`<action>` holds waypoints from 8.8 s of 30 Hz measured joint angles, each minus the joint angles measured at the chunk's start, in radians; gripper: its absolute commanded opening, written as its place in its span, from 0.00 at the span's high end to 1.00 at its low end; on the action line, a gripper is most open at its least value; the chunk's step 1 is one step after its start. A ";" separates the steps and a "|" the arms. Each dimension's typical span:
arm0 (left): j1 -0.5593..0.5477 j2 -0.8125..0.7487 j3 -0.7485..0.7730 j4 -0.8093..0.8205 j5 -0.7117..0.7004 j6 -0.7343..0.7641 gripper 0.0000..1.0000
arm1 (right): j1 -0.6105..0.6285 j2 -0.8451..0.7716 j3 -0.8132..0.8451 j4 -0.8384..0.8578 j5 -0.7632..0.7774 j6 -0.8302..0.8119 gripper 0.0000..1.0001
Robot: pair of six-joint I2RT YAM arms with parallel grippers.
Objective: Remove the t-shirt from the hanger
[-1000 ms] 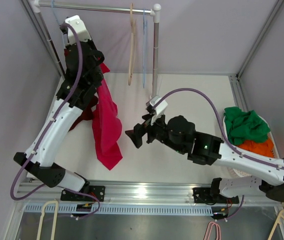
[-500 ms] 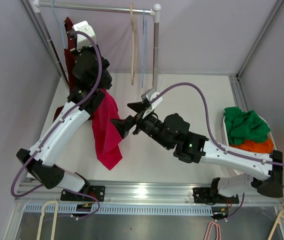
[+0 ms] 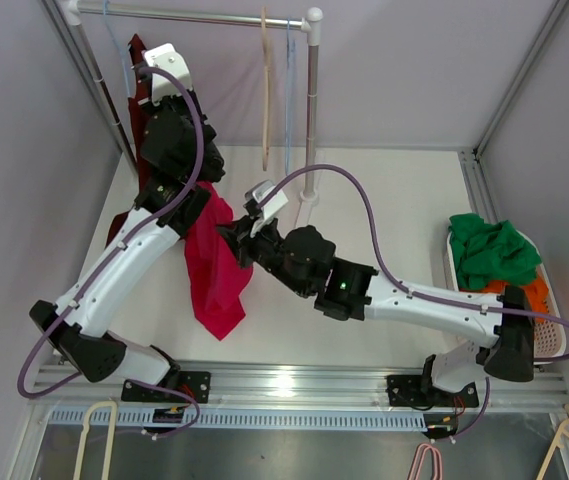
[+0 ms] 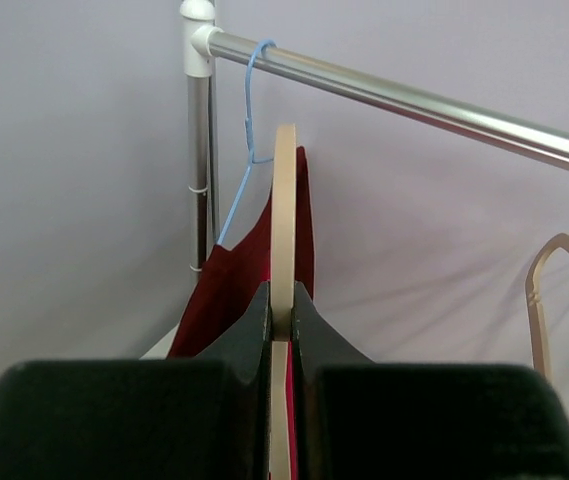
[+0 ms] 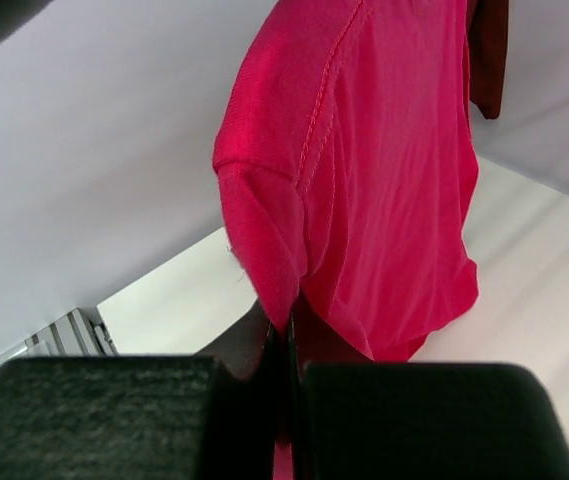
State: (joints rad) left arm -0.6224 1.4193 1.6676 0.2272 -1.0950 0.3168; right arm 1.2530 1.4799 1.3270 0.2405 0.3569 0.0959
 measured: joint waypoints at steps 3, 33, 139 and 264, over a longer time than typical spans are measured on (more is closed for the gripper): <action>0.001 0.008 0.002 0.036 0.002 0.033 0.99 | 0.021 -0.016 0.000 -0.012 0.032 -0.001 1.00; 0.126 0.258 0.381 -0.287 0.135 -0.064 0.99 | 0.372 -0.328 -0.308 -0.214 0.495 0.092 1.00; 0.354 0.527 0.650 -0.312 1.151 -0.448 0.99 | -0.232 -0.346 0.778 -0.288 1.120 -0.816 1.00; 0.518 0.253 0.564 -0.594 0.751 -0.396 0.18 | -1.139 -0.309 0.251 -0.991 -0.070 0.318 0.02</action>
State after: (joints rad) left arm -0.1043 1.6726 2.2314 -0.3664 -0.3439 -0.0795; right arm 0.1139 1.1713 1.5780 -0.7502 0.2867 0.4141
